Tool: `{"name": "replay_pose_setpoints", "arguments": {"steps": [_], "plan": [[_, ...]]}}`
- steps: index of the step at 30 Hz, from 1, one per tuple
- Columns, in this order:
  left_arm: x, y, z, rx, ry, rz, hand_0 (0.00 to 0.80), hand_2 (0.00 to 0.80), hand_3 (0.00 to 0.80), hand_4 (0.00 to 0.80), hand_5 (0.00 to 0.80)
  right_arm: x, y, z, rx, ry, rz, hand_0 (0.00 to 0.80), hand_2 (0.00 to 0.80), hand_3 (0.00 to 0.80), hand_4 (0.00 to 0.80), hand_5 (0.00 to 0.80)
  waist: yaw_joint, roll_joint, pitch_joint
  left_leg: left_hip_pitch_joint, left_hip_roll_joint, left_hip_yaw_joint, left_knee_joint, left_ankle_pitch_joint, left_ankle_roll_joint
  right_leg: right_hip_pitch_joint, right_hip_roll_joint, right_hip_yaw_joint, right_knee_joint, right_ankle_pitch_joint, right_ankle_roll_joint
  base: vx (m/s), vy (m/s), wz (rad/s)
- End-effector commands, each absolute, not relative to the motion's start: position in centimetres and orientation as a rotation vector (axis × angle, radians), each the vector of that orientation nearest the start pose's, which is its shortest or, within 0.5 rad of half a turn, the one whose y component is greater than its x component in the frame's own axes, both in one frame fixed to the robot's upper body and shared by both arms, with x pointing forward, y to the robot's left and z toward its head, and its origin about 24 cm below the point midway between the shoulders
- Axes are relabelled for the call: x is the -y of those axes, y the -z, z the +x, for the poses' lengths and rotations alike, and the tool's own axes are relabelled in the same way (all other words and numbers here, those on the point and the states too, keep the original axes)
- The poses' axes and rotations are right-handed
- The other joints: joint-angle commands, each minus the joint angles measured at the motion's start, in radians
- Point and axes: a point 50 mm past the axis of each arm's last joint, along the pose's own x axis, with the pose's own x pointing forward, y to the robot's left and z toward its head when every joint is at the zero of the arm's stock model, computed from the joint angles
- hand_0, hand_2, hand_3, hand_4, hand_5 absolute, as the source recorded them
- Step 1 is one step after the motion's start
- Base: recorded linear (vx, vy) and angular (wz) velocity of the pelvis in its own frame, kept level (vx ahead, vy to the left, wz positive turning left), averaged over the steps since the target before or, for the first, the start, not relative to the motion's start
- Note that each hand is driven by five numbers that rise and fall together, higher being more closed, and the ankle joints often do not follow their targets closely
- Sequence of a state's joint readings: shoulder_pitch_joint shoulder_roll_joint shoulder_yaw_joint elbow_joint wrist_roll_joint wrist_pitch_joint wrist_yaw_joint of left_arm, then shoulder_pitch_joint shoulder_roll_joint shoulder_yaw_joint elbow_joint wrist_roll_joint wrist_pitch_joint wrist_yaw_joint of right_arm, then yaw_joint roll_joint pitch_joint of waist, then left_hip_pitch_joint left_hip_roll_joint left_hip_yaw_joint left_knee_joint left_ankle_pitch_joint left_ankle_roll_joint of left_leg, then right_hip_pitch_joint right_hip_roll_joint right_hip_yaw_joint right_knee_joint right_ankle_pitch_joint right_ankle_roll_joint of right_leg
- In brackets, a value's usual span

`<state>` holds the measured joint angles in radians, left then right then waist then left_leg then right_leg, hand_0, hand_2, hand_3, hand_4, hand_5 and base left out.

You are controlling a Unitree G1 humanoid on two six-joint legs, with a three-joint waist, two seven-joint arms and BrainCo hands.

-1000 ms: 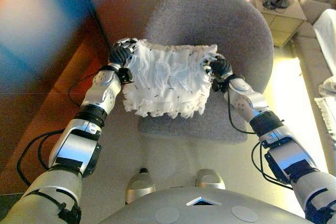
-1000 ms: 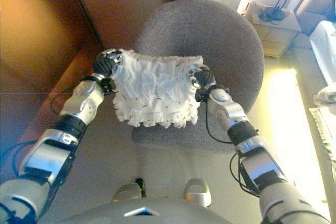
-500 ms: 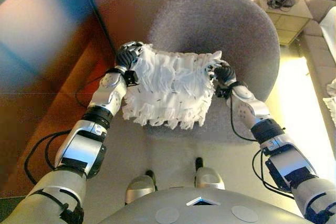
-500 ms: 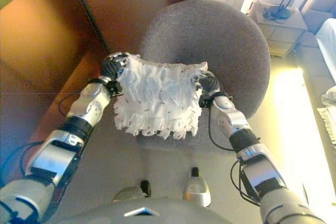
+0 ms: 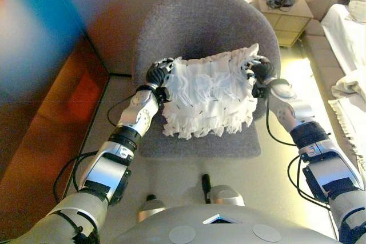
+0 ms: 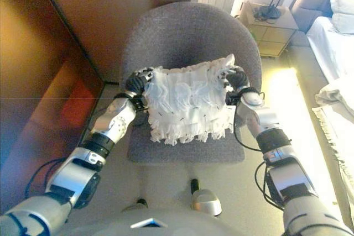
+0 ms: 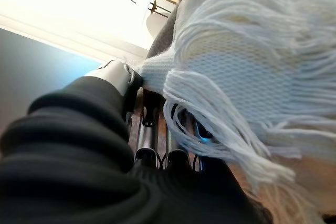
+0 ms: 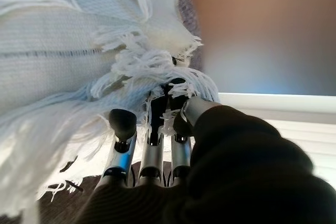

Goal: Pick up the cushion and take it to the sofa

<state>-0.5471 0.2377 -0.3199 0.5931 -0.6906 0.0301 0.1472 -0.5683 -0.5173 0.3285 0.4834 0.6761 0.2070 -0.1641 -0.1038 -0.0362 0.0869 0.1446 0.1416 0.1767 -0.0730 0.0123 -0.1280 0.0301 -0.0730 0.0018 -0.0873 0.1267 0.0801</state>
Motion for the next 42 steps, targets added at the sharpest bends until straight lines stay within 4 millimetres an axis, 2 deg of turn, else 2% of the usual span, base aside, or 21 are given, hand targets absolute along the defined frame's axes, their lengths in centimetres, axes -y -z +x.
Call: {"name": "replay_pose_setpoints", "arguments": {"steps": [1,5,9,14,19,25,30,34,41,42], "plan": [[-7.7,-10.8,35.3,-0.005,0.297,-0.306,0.8,0.8,0.8,0.8,0.8,14.8,-14.9,38.1,-0.002,-0.147,0.045,0.8,0.8,0.8,0.8,0.8,0.048,-0.01,-0.078,-0.153,0.006,-0.015,0.134,-0.032,0.042,-0.044,-0.086,-0.01,0.155,-0.114,0.099,0.066,-0.081,0.02],[-7.8,-10.6,35.0,0.005,0.279,-0.293,0.8,0.8,0.8,0.8,0.8,14.3,-15.1,38.1,-0.001,-0.161,0.027,0.8,0.8,0.8,0.8,0.8,0.064,-0.019,-0.066,-0.193,0.023,-0.038,0.17,-0.032,0.03,-0.054,-0.084,-0.016,0.169,-0.126,0.095,0.032,-0.072,0.1],[-8.1,-11.1,35.0,0.047,0.271,-0.257,0.8,0.8,0.8,0.8,0.8,14.0,-16.1,38.3,0.033,-0.168,0.045,0.8,0.8,0.8,0.8,0.8,0.084,-0.03,-0.033,-0.268,0.032,-0.074,0.215,-0.027,0.018,-0.092,-0.08,-0.025,0.187,-0.13,0.088,-0.092,-0.057,0.15],[-8.2,-12.6,35.9,0.084,0.25,-0.281,0.8,0.8,0.8,0.8,0.8,13.5,-18.2,39.4,0.088,-0.166,0.065,0.8,0.8,0.8,0.8,0.8,0.11,-0.049,0.038,-0.391,0.038,-0.134,0.293,-0.026,0.004,-0.166,-0.078,-0.038,0.231,-0.132,0.08,-0.185,-0.042,0.17],[-7.4,-14.6,36.7,0.138,0.288,-0.227,0.8,0.8,0.8,0.8,0.8,13.3,-21.0,40.5,0.16,-0.124,0.153,0.8,0.8,0.8,0.8,0.8,0.13,-0.07,0.109,-0.516,0.037,-0.181,0.349,-0.016,-0.006,-0.257,-0.071,-0.05,0.277,-0.131,0.071,-0.207,-0.06,0.14],[-6.7,-16.8,37.3,0.198,0.33,-0.168,0.8,0.8,0.8,0.8,0.8,14.2,-23.1,41.0,0.226,-0.08,0.162,0.8,0.8,0.8,0.8,0.8,0.136,-0.068,0.174,-0.645,0.023,-0.224,0.436,-0.021,-0.006,-0.378,-0.077,-0.055,0.386,-0.149,0.057,-0.127,-0.015,0.16],[-6.1,-18.5,37.4,0.245,0.345,-0.2,0.8,0.8,0.8,0.8,0.8,14.5,-24.4,41.2,0.264,-0.053,0.12,0.8,0.8,0.8,0.8,0.8,0.139,-0.054,0.213,-0.727,0.008,-0.24,0.549,-0.059,-0.005,-0.467,-0.093,-0.048,0.504,-0.183,0.049,-0.074,0.078,0.08],[-5.7,-18.5,37.3,0.232,0.351,-0.247,0.8,0.8,0.8,0.8,0.8,14.8,-24.5,41.2,0.272,-0.034,0.139,0.8,0.8,0.8,0.8,0.8,0.142,-0.051,0.225,-0.761,0.011,-0.237,0.611,-0.092,-0.006,-0.509,-0.108,-0.048,0.583,-0.213,0.047,0.016,0.039,0.05],[-4.5,-18.5,36.8,0.232,0.356,-0.237,0.8,0.8,0.8,0.8,0.8,15.5,-25.5,41.3,0.304,0.008,0.152,0.8,0.8,0.8,0.8,0.8,0.146,-0.052,0.238,-0.764,0.001,-0.233,0.608,-0.097,-0.006,-0.504,-0.11,-0.049,0.573,-0.214,0.055,0.021,0.005,0.05],[-4.5,-18.4,36.8,0.224,0.348,-0.231,0.784,0.784,0.784,0.784,0.784,15.7,-25.5,41.4,0.297,0.016,0.158,0.515,0.515,0.515,0.515,0.515,0.146,-0.053,0.238,-0.763,0.002,-0.232,0.607,-0.096,-0.008,-0.499,-0.109,-0.05,0.567,-0.212,0.056,0.048,-0.023,0.01]]}}
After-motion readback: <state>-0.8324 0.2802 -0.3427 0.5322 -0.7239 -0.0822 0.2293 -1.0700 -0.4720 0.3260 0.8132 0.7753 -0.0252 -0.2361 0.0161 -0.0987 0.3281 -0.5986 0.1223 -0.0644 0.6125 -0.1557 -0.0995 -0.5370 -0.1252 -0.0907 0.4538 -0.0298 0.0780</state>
